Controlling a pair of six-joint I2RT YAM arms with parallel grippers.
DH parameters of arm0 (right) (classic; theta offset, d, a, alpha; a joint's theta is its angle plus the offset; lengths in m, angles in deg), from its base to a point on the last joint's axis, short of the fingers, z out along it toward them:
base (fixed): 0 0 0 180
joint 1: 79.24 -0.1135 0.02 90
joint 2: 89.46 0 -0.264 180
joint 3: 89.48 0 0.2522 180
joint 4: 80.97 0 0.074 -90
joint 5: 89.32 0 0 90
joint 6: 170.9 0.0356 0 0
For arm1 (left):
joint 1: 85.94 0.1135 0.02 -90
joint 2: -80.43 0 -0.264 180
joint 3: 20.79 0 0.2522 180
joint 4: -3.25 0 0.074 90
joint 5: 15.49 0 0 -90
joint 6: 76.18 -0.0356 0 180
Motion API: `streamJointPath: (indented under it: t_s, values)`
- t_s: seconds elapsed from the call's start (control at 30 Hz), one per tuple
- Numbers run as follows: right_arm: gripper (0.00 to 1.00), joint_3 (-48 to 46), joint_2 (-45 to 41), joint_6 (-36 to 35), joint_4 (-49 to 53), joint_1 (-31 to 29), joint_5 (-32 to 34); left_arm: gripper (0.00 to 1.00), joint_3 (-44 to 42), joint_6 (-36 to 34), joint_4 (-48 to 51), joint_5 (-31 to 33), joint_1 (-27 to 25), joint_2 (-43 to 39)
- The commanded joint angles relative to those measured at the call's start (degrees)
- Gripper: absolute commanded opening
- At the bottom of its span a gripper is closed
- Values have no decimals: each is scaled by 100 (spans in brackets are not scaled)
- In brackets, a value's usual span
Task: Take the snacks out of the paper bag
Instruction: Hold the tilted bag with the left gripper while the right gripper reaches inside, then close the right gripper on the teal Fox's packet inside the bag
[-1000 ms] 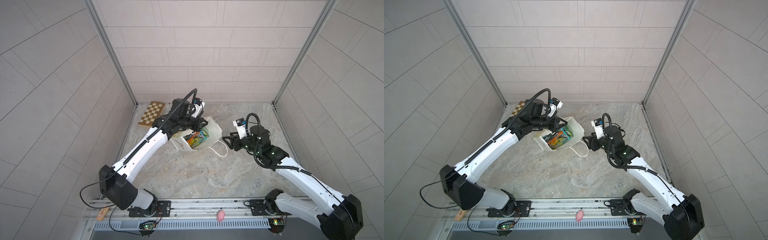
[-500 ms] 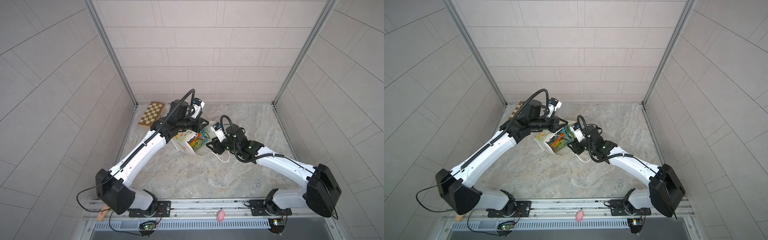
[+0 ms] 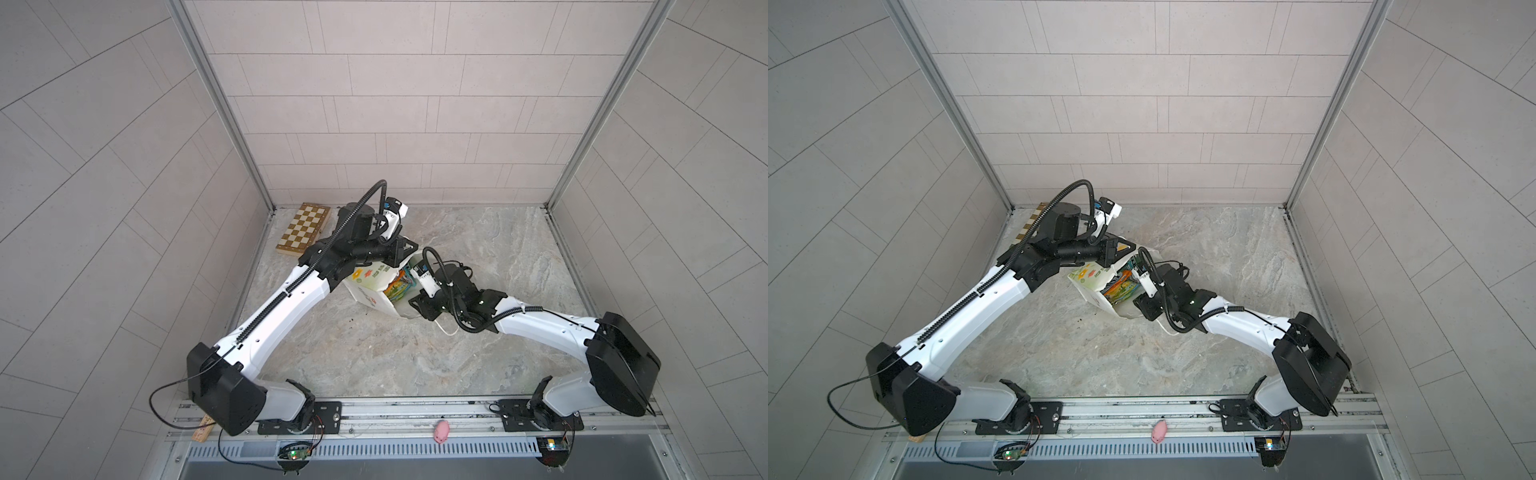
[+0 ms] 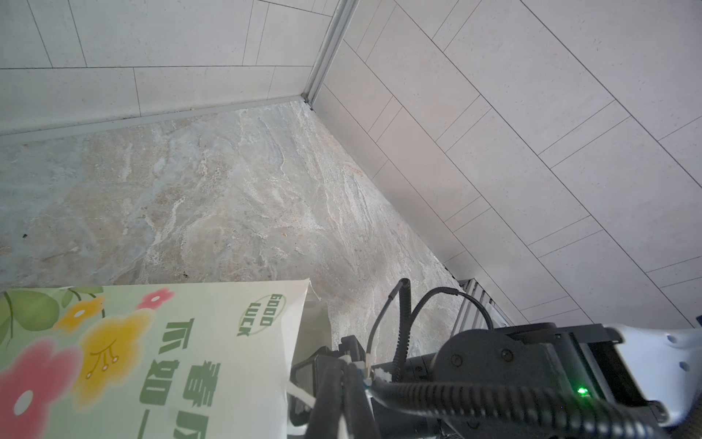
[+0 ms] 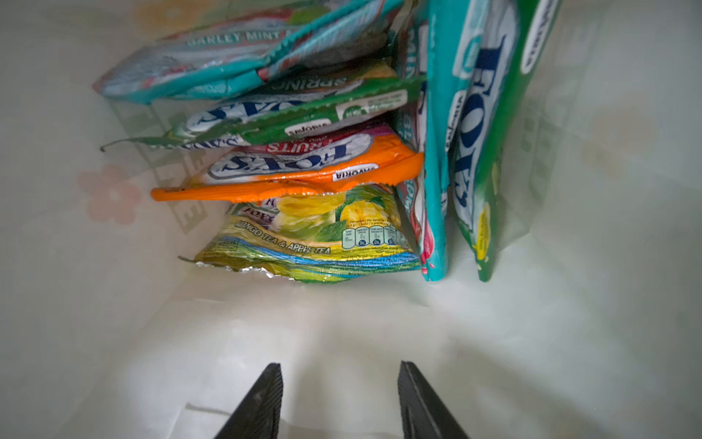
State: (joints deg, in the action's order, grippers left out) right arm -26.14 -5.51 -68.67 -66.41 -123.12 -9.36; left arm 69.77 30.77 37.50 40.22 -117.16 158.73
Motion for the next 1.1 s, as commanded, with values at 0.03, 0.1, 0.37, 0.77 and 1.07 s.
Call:
streamJointPath:
  t_s: [0.03, 0.1, 0.37, 0.77, 1.07]
  values:
    - [47, -43, 60, -25, -410, -76, 470, 0, -75, -16, -185, 2, -24, -182]
    - [46, -63, 85, 21, -620, -78, 569, 0, -76, -16, -186, -36, -24, -176]
    - [40, -98, 313, 224, -1437, -82, 1105, 0, -89, -25, -186, -117, -47, -176]
    - [32, 270, 1000, 6, -1681, -85, 1647, 0, -106, -53, -186, -178, -95, -193]
    - [32, 470, 1331, -163, -1902, -81, 1815, 0, -112, -75, -186, -197, -103, -194]
